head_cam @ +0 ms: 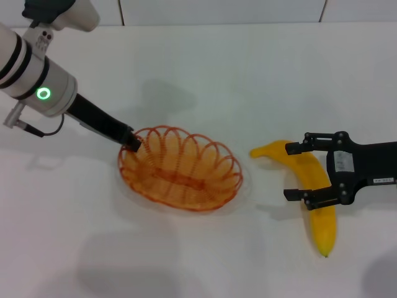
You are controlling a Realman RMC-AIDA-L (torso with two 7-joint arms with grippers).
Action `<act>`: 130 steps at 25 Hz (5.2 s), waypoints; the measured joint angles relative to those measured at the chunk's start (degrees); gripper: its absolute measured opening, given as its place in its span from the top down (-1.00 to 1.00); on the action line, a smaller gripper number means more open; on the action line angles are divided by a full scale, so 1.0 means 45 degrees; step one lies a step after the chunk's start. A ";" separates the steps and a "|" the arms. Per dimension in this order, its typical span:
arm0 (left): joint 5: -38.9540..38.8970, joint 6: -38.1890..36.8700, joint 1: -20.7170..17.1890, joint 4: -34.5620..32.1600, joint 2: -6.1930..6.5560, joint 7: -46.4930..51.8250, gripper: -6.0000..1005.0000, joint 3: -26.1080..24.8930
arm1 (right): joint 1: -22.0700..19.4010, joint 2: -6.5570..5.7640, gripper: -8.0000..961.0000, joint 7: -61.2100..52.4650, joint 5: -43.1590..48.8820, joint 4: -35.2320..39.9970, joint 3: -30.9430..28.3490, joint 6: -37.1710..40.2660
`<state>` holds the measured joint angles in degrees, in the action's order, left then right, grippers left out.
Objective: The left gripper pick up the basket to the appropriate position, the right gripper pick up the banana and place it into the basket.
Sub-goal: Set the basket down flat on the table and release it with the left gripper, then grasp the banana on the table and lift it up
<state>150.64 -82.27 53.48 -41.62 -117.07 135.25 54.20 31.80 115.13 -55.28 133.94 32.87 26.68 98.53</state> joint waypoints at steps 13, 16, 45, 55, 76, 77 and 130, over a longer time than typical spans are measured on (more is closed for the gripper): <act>-0.2038 -0.0007 0.0000 0.0671 0.0021 0.0232 0.85 -0.0030 | 0.0042 0.0003 -0.69 0.0000 0.0001 0.0000 -0.0013 0.0033; -0.2148 0.0091 -0.0001 0.1093 0.0035 0.0288 0.85 -0.0064 | 0.0103 0.0030 -0.69 0.0001 0.0001 0.0000 -0.0013 0.0020; -0.2163 0.0678 -0.0143 0.1964 0.0080 0.0693 0.66 -0.0043 | 0.0123 0.0039 -0.67 0.0001 0.0001 0.0000 -0.0013 0.0093; -0.2189 0.0401 -0.0104 0.1982 0.0070 0.0616 0.12 0.0020 | 0.0104 0.0039 -0.66 0.0000 0.0001 0.0000 -0.0013 0.0080; -0.3130 -0.2236 -0.2814 -0.3906 0.0070 -0.2249 -0.28 0.1296 | -0.0280 -0.0132 -0.64 0.0001 -0.0667 -0.0001 -0.0208 0.0143; -0.3446 -0.2390 -0.3095 -0.4153 0.0083 -0.2596 -0.29 0.1283 | -0.0321 -0.0144 -0.64 0.0001 -0.0750 -0.0001 -0.0208 0.0146; -0.6526 -0.1897 -0.6259 0.1983 0.0084 -1.6685 -0.76 -0.4914 | 0.1111 -0.0885 -0.60 -1.0432 0.2216 0.5506 0.0730 0.2311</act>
<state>121.28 -90.81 25.32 -32.70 -116.69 60.17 32.09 36.79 111.15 -102.23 143.91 57.65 29.97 108.93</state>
